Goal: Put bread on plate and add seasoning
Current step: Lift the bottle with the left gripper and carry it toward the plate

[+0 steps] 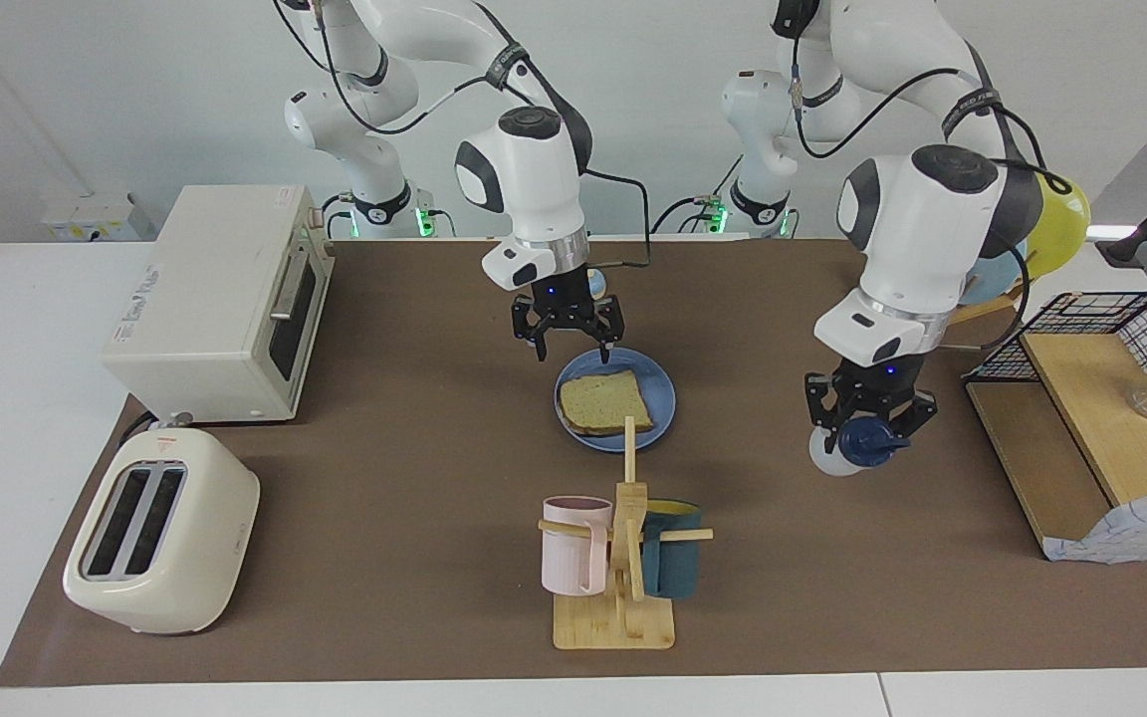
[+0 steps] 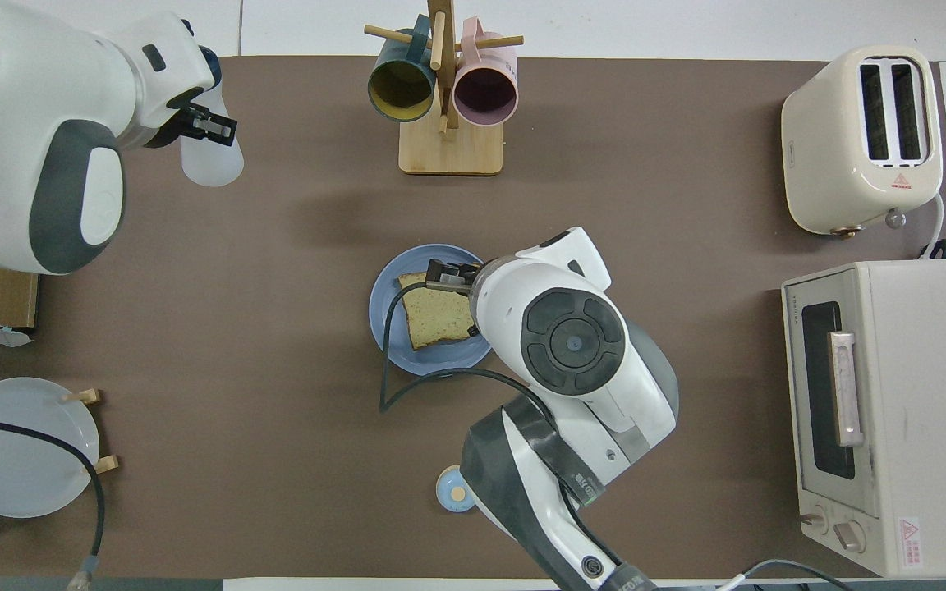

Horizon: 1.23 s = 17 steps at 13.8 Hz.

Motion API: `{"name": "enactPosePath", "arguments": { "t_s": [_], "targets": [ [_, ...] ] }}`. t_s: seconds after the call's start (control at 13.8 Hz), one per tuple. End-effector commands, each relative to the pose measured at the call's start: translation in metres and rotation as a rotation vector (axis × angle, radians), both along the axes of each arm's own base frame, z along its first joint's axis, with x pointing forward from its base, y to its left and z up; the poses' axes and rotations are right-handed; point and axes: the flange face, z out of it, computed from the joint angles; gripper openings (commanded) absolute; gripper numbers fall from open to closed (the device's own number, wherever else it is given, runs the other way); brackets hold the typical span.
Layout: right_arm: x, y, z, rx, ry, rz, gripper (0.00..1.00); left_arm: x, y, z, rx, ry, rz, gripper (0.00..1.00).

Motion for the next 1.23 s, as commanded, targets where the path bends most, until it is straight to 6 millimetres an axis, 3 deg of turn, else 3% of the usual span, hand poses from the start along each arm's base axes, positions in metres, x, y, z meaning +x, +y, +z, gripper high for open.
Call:
{"name": "enactPosePath", "arguments": {
  "t_s": [0.0,0.14,0.22,0.36,0.51,0.65,0.79,1.01,1.16],
  "targets": [
    [0.001,-0.008,0.023,0.024,-0.029,0.031,1.0,-0.046,0.012,0.034,0.004,0.084,-0.187,0.0],
    [-0.001,-0.007,0.024,0.026,-0.027,0.038,1.0,-0.069,0.011,0.048,0.023,0.144,-0.308,0.0],
    [-0.002,-0.005,0.023,0.047,-0.013,0.027,1.0,-0.085,-0.004,0.054,0.036,0.173,-0.405,0.0],
    [0.001,0.0,0.032,0.082,-0.013,0.055,1.0,-0.118,-0.025,0.056,0.046,0.211,-0.548,0.0],
    [0.01,-0.008,0.044,0.13,0.038,0.062,1.0,-0.155,-0.042,0.046,0.047,0.236,-0.652,0.0],
    [0.02,-0.017,0.07,0.248,0.127,0.022,1.0,-0.18,-0.059,0.036,0.05,0.241,-0.726,0.0],
    [0.019,-0.022,0.097,0.26,0.19,0.042,1.0,-0.193,-0.066,0.026,0.055,0.222,-0.809,0.0],
    [0.0,-0.016,0.149,0.39,0.252,0.038,1.0,-0.21,-0.07,0.013,0.061,0.216,-0.91,0.0],
    [-0.012,-0.002,0.164,0.443,0.258,-0.01,1.0,-0.224,-0.068,-0.001,0.057,0.202,-0.932,0.0]
  ]
}}
